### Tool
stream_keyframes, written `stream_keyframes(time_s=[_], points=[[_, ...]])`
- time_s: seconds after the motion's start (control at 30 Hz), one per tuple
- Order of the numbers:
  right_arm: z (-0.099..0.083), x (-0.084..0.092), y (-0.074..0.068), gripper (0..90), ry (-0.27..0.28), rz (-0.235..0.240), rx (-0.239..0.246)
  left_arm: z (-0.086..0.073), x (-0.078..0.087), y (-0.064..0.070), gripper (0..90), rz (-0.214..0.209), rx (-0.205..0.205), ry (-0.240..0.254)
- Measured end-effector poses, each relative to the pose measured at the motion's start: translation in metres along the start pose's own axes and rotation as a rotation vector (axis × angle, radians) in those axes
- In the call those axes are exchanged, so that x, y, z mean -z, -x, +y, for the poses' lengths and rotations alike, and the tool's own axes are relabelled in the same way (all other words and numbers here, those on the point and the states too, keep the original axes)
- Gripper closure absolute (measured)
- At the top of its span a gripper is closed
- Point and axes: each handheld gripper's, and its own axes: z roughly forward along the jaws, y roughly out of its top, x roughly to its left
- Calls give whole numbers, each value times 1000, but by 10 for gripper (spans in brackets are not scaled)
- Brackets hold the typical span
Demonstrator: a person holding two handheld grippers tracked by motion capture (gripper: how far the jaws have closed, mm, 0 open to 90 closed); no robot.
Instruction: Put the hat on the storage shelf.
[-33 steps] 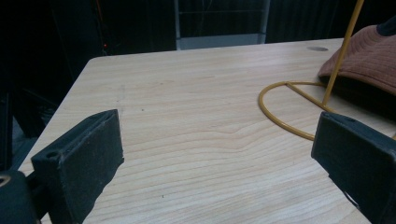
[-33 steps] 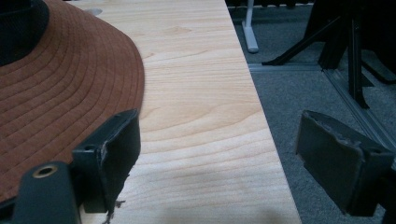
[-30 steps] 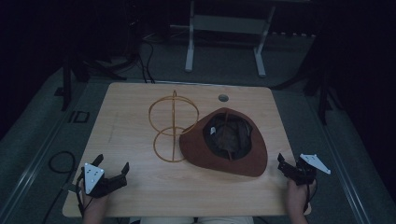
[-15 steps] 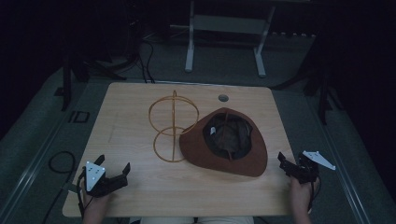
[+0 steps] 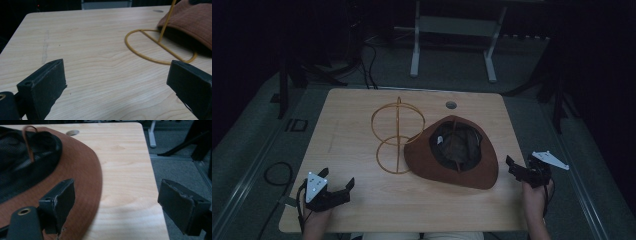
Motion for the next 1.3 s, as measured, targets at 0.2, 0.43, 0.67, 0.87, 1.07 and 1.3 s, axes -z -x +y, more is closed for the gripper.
stream_keyframes(time_s=[0.2,0.43,0.67,0.87,1.07,1.3], points=[[16,-7,-9,142,-10,52,16,0,0,1,27,-16,2,-9],[33,-18,-24,137,-14,84,77,0,-1,0,27,-47,8,-14],[48,-33,-40,137,-55,143,100,0,-2,3,27,-50,-12,-22],[58,-52,-55,137,-108,190,131,0,-3,4,27,-63,-18,-26],[64,-73,-66,137,-174,209,165,0,-3,3,27,-69,-18,-33],[65,-97,-72,134,-242,234,174,0,-4,4,27,-69,-21,-34]])
